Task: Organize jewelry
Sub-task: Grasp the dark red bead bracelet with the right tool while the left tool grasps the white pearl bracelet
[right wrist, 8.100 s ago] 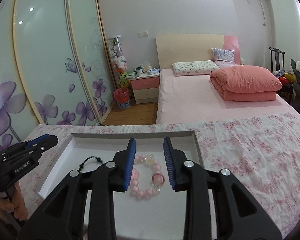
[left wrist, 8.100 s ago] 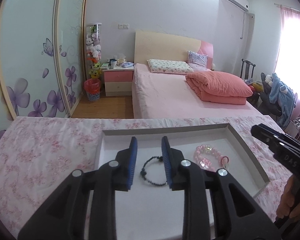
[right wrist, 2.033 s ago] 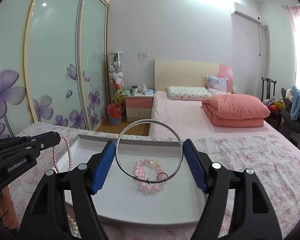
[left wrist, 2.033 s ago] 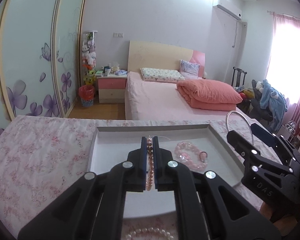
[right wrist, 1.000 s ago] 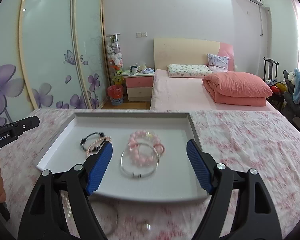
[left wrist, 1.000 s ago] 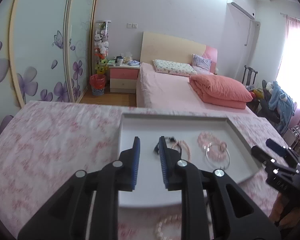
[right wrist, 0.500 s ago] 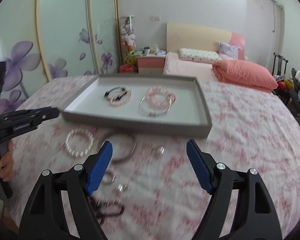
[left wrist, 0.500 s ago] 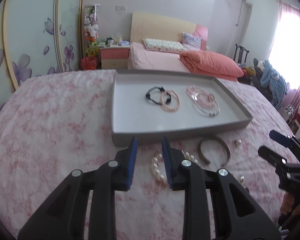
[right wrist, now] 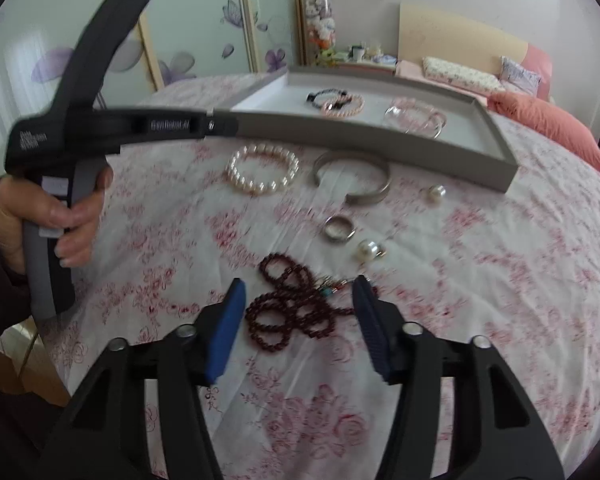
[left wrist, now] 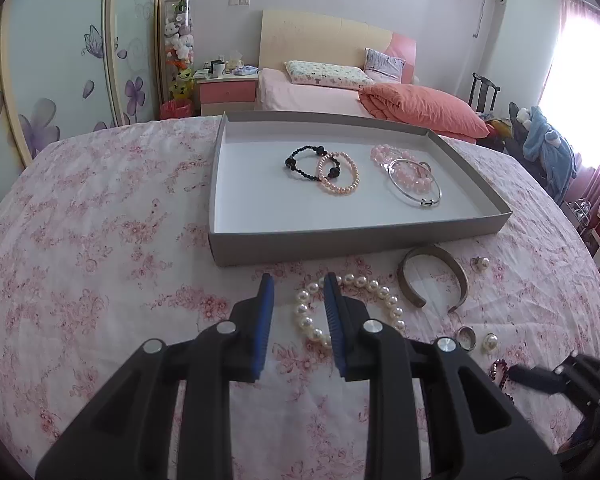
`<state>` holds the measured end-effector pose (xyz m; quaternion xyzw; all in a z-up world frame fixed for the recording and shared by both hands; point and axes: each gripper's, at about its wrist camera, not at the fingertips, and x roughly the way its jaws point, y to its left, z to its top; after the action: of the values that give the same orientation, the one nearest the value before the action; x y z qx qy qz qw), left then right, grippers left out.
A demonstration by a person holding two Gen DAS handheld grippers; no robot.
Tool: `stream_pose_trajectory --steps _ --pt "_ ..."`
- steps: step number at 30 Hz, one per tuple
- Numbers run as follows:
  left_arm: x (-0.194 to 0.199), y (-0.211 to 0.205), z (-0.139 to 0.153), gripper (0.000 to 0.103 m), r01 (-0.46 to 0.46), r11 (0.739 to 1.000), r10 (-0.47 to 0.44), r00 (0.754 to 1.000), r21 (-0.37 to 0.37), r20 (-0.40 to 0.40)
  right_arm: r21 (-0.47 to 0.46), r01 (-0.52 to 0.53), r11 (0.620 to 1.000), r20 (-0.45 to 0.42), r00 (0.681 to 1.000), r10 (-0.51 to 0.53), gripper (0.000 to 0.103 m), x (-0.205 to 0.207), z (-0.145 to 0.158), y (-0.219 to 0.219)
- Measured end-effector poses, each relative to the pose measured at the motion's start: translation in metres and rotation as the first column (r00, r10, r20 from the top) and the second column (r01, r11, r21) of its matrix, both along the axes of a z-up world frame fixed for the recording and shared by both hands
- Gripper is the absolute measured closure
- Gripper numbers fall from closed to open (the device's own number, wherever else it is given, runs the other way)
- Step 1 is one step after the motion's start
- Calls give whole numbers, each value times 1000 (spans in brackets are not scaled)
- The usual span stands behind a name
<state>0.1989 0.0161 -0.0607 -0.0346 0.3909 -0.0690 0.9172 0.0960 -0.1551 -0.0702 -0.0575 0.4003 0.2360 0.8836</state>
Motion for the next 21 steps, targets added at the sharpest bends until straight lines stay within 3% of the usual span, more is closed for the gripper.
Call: stream_pose_trajectory --steps 3,5,8,14,21 --pt "0 -1 0 76 3 1000 -3 1000 3 -2 -10 8 1000 -9 1000 -8 58 0 -4 2" --pt "1 -1 -1 76 7 1000 -7 1000 4 -6 -17 8 1000 2 1000 -8 75 -2 -4 4" --pt "2 -1 -4 76 10 1000 -10 1000 3 -14 -40 4 999 27 1000 -3 90 -9 -3 3" --pt "2 -3 -8 72 23 1000 -24 999 -4 -30 -51 115 992 24 993 -114 94 -7 -2 -29" --pt "4 -5 -13 72 35 999 -35 998 1 -47 -25 300 954 20 954 -300 94 21 7 -80"
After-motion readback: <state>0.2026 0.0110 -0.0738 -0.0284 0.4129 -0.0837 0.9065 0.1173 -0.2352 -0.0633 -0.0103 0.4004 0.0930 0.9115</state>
